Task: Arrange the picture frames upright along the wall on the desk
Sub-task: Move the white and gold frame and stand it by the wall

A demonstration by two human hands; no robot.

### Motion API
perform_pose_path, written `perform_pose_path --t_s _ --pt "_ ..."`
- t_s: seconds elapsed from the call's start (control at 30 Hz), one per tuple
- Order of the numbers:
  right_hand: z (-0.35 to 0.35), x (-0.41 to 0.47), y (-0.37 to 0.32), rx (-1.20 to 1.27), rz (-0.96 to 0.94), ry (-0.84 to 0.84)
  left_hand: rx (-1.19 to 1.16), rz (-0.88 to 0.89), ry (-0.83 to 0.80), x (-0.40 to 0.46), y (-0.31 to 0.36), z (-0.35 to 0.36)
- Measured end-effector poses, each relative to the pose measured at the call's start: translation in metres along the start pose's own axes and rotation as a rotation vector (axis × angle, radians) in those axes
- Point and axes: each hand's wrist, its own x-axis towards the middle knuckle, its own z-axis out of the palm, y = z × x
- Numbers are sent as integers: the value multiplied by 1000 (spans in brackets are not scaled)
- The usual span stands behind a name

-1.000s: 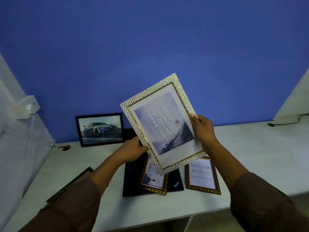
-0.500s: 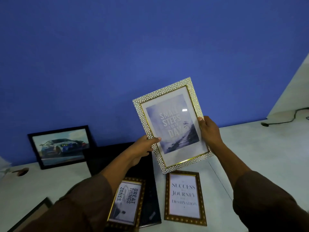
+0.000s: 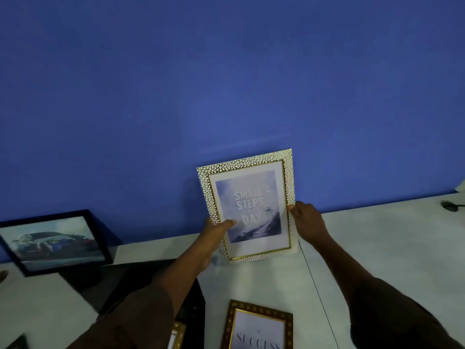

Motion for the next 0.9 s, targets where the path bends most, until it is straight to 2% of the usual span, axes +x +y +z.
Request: perform_pose_path --t_s 0.17,0.33,0.57,0.8,0.9 --pt "26 38 17 43 21 -79 46 -2 83 53 -1 10" --pt "35 61 26 76 11 -75 54 11 119 82 -7 23" --pt "38 66 37 97 1 -111 113 73 184 92 -16 32" --pt "31 31 51 149 148 -93 76 -35 225 77 -31 33" --pt "29 -5 63 140 223 -191 113 -101 187 56 -51 35"
